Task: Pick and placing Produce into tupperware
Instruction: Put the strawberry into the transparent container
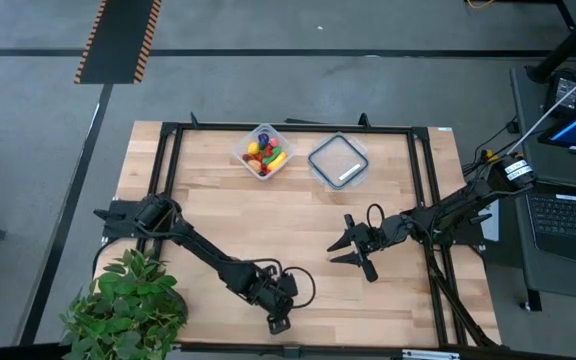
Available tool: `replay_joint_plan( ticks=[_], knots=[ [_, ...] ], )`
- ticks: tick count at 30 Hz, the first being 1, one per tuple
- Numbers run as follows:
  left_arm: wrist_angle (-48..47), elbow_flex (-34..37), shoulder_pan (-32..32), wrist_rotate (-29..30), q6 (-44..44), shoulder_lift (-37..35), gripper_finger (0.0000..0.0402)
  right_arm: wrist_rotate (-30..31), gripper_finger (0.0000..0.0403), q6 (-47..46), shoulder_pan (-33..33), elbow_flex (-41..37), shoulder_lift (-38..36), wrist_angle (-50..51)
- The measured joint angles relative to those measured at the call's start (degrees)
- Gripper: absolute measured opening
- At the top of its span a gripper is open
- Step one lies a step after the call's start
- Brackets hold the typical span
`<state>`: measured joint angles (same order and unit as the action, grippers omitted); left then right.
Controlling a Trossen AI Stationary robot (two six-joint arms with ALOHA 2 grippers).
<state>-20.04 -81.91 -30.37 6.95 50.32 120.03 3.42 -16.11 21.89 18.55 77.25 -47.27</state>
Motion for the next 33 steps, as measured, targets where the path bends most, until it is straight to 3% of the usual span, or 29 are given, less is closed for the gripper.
replay_joint_plan(
  ticks=[12, 25, 33],
  knots=[
    [-4.87, 0.04, 2.76, 1.47, -5.95, 0.0, 0.0001, 0.0, 0.0145, -0.04, 0.0, -0.01, 0.0, 0.0],
    [-10.94, 0.02, 7.81, 0.69, -13.72, -0.09, 0.0012, 0.0, 0.0145, -0.08, 0.0, -0.02, 0.0, 0.0],
    [-13.88, -0.07, 8.68, 1.37, -12.4, -0.23, 0.0007, -0.02, 0.0145, -0.01, 0.0, -0.02, 0.0, 0.0]
  ],
)
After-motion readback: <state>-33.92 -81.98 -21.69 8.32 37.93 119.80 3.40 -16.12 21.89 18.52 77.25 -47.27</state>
